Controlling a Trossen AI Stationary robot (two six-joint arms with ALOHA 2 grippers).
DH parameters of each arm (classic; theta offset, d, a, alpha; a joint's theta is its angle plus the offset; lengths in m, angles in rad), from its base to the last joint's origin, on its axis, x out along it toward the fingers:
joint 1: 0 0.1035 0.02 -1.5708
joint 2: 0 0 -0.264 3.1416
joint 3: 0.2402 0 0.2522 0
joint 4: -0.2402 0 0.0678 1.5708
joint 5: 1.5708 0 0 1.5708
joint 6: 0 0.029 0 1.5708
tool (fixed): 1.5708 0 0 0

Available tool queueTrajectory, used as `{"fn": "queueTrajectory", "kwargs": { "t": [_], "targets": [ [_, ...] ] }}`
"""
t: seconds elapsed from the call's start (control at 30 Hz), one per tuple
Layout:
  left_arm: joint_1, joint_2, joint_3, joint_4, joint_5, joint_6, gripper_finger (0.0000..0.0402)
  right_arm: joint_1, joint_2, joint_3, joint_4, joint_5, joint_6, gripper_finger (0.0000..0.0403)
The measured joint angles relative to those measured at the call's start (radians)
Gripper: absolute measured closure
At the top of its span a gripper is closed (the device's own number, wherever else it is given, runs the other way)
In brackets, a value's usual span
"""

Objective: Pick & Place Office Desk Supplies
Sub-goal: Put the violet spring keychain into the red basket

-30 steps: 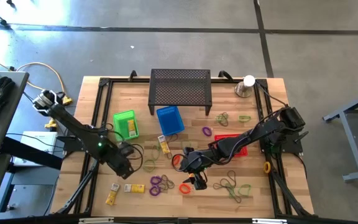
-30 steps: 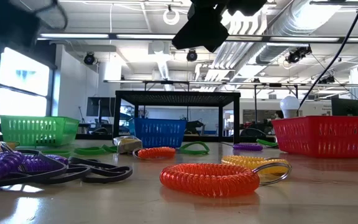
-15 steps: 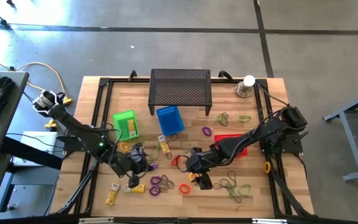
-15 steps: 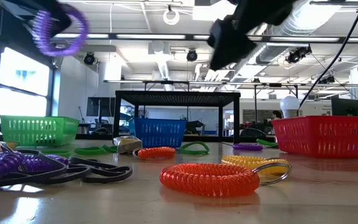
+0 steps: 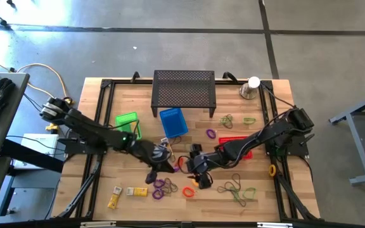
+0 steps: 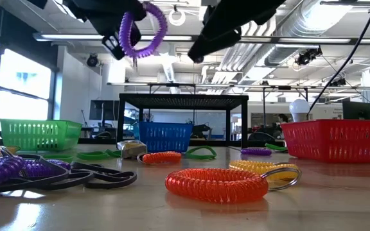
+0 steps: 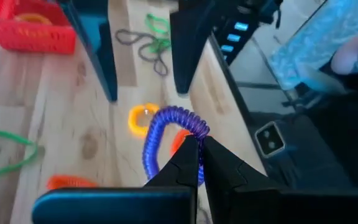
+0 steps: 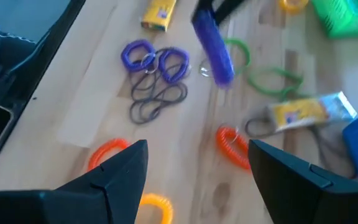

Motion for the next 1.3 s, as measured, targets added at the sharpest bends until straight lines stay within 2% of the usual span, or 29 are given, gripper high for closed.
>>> {"fn": "queueTrajectory", "kwargs": {
  "t": [0.2,0.4,0.57,0.77,1.0,1.3],
  "targets": [
    [0.024,0.004,0.001,0.024,0.004,0.049,0.0400,-0.031,0.000,0.000,0.083,-0.001,-0.077,0.0137],
    [0.026,0.005,0.001,0.034,-0.002,0.062,0.0400,-0.067,0.000,0.000,0.171,-0.007,-0.081,0.0137],
    [0.026,0.005,0.001,0.043,-0.016,0.064,0.0400,-0.084,0.000,0.000,0.199,-0.105,-0.078,0.0137],
    [0.033,0.005,0.001,0.042,-0.058,0.081,0.0400,-0.074,0.000,0.000,0.202,-0.115,-0.083,0.0146],
    [0.046,0.005,0.001,0.042,-0.058,0.090,0.0400,-0.078,0.034,0.000,0.204,-0.107,-0.087,0.0215],
    [0.046,0.005,0.001,0.040,-0.057,0.090,0.0400,-0.097,0.048,0.001,0.206,-0.127,-0.104,0.0367]
  ]
}}
